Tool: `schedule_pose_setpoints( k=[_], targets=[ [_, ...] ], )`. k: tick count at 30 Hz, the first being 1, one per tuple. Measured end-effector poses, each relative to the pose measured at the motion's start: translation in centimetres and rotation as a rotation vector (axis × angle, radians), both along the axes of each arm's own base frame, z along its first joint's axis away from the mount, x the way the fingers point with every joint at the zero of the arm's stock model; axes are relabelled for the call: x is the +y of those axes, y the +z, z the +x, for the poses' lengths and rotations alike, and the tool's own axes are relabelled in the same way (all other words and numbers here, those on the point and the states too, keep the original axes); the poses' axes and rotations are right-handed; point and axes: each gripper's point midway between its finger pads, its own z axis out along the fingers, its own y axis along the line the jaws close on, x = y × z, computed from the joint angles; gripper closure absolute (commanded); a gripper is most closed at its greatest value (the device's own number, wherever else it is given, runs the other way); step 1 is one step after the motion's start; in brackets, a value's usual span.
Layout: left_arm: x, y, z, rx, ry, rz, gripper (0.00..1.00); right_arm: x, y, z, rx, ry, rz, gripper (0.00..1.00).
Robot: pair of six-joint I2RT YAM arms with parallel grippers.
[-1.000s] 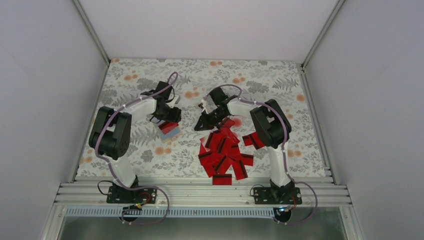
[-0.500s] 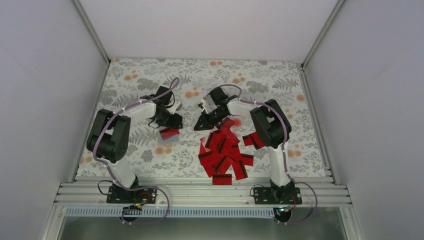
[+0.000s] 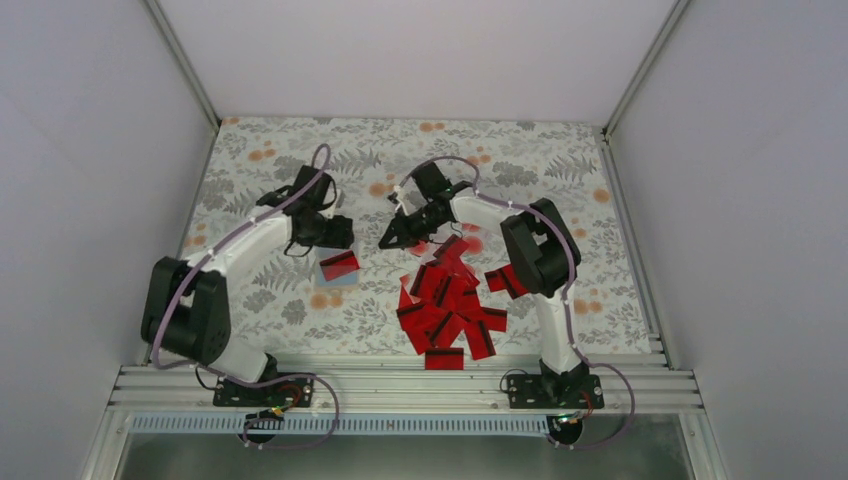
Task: Put the credit cards into the card holder
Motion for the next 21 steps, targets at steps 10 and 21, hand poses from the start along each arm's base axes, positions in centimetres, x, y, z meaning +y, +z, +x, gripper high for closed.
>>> schedule_pose_setpoints(
  k=[10, 21],
  targets=[
    [8.1, -3.7, -6.9, 0.163, 0.349, 0.175, 0.51, 3.4, -2.5, -0.9, -0.079, 0.024, -0.146, 0.94],
    [9.8, -7.0, -8.3, 0.296, 0.477, 0.232, 0.55, 5.1, -4.5, -1.1, -0.169, 0.031, -0.286, 0.96]
  ],
)
